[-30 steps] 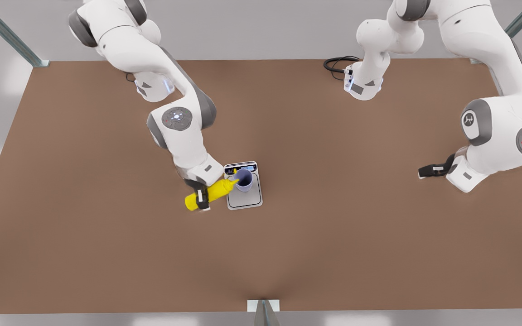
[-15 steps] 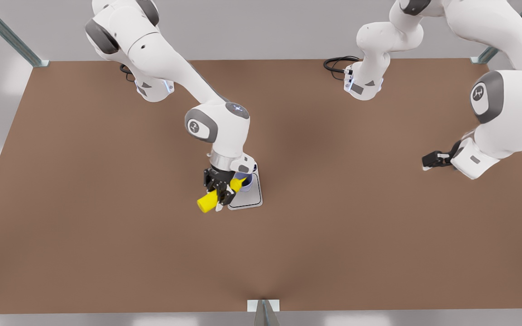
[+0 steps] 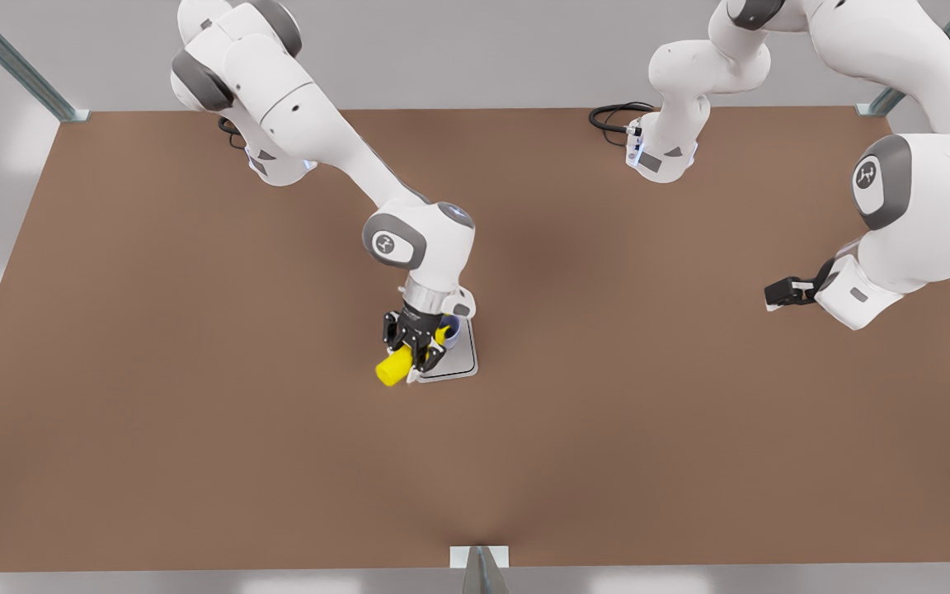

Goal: Move cup to the weight, pick up sauce bottle, pour sauce

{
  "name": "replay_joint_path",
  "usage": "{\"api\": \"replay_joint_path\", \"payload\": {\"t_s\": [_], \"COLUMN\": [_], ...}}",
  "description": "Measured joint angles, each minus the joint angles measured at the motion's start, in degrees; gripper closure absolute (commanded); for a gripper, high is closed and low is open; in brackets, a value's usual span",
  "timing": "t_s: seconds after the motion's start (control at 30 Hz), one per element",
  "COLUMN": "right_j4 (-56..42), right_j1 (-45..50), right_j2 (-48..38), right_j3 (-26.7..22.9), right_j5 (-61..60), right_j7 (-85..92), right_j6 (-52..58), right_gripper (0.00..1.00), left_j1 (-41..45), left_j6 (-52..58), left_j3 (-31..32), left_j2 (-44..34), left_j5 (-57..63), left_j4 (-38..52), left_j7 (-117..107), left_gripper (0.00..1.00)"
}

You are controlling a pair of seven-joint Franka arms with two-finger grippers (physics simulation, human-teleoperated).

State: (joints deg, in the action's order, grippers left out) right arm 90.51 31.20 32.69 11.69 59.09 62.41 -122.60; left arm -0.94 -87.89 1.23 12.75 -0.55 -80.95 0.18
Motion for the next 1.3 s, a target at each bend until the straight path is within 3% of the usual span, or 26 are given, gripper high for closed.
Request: {"api": "replay_joint_path", "payload": {"t_s": [0.73, 0.8, 1.0, 1.3], "right_j4": [1.61, 0.64, -1.58, -0.87], "right_j1": [-0.30, -2.29, -14.25, -29.84], "right_j2": [-0.88, -1.74, -3.40, -1.11], "right_j3": [0.17, 0.17, 0.29, 0.15], "right_j5": [4.71, -2.38, -41.20, -85.90], "right_j7": [0.41, 0.79, 7.35, 45.61], "right_j6": [0.35, 0.44, 0.35, 7.90], "right_gripper": [0.41, 0.41, 0.41, 0.41], "left_j1": [0.06, 0.17, 0.19, 0.24], "left_j6": [0.18, 0.18, 0.26, 0.10], "left_j3": [0.26, 0.26, 0.53, 0.61], "left_j2": [0.09, 0.09, 0.01, 0.18], "left_j5": [-0.25, -0.25, -0.25, -0.25], "left_j4": [0.00, 0.00, 0.00, 0.00], "left_j7": [-1.67, -1.68, -2.37, -2.55], "left_gripper": [0.00, 0.00, 0.00, 0.00]}}
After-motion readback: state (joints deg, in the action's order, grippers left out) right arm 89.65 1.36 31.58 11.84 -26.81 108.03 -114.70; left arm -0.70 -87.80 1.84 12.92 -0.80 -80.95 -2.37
